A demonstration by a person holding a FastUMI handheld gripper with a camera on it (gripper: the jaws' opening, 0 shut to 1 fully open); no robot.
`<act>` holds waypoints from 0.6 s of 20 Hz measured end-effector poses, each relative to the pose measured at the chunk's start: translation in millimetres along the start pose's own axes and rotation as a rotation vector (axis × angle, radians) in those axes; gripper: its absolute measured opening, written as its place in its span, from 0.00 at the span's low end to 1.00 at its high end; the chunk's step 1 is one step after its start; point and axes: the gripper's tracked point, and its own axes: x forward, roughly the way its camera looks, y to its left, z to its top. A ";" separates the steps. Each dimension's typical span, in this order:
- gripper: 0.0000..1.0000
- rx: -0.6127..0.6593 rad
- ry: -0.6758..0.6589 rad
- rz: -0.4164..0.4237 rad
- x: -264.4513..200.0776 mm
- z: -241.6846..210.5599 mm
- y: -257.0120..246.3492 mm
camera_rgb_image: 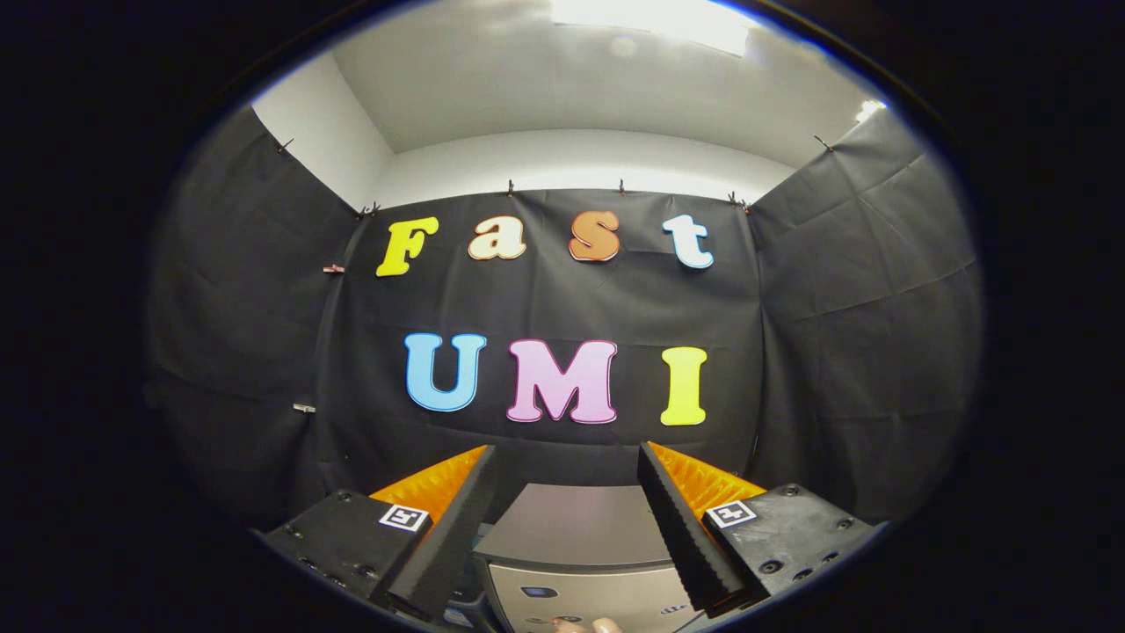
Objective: Put the clothes into the washing machine and then close the washing machine lid.
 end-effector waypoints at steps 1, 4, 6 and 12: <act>0.99 0.001 -0.002 -0.001 -0.8 0.5 -0.4; 0.98 0.001 -0.003 -0.004 -3.8 0.4 -2.8; 0.99 0.000 -0.002 -0.007 -4.1 0.5 -3.9; 0.99 -0.006 -0.010 -0.005 -3.8 3.0 -0.8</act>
